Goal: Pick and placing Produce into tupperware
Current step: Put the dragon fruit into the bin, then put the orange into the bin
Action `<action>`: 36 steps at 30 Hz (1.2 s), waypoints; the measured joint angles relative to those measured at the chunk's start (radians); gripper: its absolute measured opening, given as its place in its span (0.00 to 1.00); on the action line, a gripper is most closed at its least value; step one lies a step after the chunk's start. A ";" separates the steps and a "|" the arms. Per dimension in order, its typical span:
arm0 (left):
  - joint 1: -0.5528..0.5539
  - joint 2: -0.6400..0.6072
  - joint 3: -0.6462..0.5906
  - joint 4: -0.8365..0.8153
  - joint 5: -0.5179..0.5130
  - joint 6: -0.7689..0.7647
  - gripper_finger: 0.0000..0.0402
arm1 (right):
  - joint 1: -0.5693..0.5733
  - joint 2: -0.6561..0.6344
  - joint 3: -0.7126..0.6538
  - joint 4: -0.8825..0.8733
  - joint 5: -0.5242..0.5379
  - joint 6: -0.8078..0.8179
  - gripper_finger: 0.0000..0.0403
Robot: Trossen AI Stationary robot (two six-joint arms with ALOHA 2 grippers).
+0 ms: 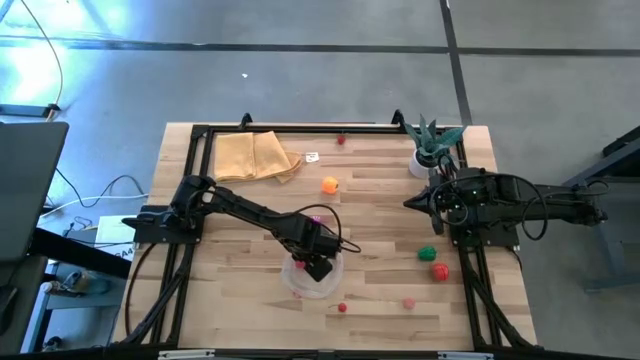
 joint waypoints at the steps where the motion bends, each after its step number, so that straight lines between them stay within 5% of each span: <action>1: 0.000 0.000 0.009 -0.010 0.005 -0.001 0.63 | 0.000 0.000 0.000 0.000 0.000 0.000 0.00; 7: 0.000 0.000 0.138 -0.151 -0.041 -0.007 0.63 | 0.000 0.000 0.000 0.000 0.000 0.000 0.00; 14: 0.041 -0.002 0.414 -0.330 -0.267 0.043 0.63 | 0.000 0.000 0.000 0.000 0.000 0.000 0.00; 20: 0.164 -0.005 0.545 -0.291 -0.346 0.143 0.63 | 0.000 0.000 0.000 0.000 0.000 0.000 0.00; 25: 0.314 -0.001 0.547 -0.198 -0.244 0.306 0.63 | 0.000 0.000 0.000 0.000 0.000 0.000 0.00; 36: 0.475 0.154 0.546 -0.161 -0.024 0.334 0.71 | 0.000 0.000 0.000 -0.007 0.000 0.000 0.00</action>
